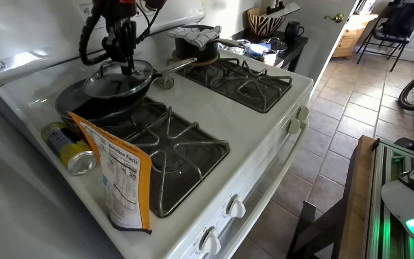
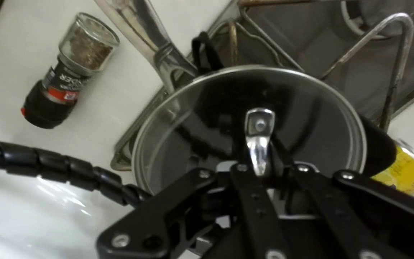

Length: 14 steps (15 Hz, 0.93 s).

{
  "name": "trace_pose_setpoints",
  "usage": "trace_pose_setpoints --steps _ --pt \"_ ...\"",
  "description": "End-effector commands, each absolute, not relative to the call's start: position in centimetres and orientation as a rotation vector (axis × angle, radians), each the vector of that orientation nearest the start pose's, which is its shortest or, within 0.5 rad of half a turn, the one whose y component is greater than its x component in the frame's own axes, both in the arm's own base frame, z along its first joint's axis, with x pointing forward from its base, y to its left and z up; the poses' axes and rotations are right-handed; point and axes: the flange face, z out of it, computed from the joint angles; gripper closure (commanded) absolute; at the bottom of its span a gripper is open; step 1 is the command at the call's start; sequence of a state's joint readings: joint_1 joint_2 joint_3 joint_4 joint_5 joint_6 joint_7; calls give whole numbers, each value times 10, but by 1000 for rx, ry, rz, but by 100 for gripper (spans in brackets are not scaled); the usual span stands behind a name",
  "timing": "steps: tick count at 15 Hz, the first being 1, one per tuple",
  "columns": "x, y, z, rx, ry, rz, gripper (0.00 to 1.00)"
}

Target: Take the lid off of the pot

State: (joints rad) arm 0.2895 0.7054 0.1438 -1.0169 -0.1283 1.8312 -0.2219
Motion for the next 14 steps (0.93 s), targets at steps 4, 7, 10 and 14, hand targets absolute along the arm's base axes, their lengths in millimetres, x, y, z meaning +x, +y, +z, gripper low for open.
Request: trace_pose_setpoints --steps 4,7,10,14 --pt "717 302 448 -2954 -1193 -225 97" --pt "723 302 440 -2925 -1208 -239 97" --pt "730 299 430 -2895 -1223 -250 97" --pt "732 301 420 -2837 -1278 -218 97"
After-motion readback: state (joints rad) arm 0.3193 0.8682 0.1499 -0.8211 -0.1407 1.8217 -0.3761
